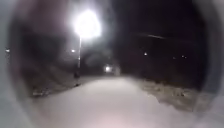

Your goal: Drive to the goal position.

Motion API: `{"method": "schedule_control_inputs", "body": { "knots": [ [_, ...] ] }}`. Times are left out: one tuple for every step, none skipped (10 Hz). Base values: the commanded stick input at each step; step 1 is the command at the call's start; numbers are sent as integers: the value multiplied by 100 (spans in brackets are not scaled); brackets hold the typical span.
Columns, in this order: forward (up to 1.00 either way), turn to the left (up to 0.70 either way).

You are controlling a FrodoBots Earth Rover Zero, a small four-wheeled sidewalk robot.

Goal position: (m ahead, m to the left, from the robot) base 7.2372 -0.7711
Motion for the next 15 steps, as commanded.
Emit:
{"method": "schedule_control_inputs", "body": {
  "knots": [
    [0, 91],
    [0, 100],
    [0, 48],
    [0, 0],
    [0, 0],
    [0, 0],
    [0, 0],
    [0, 0],
    [0, 0],
    [0, 0],
    [0, 0],
    [0, 0],
    [0, 23],
    [0, 62],
    [0, 93]
  ]
}}
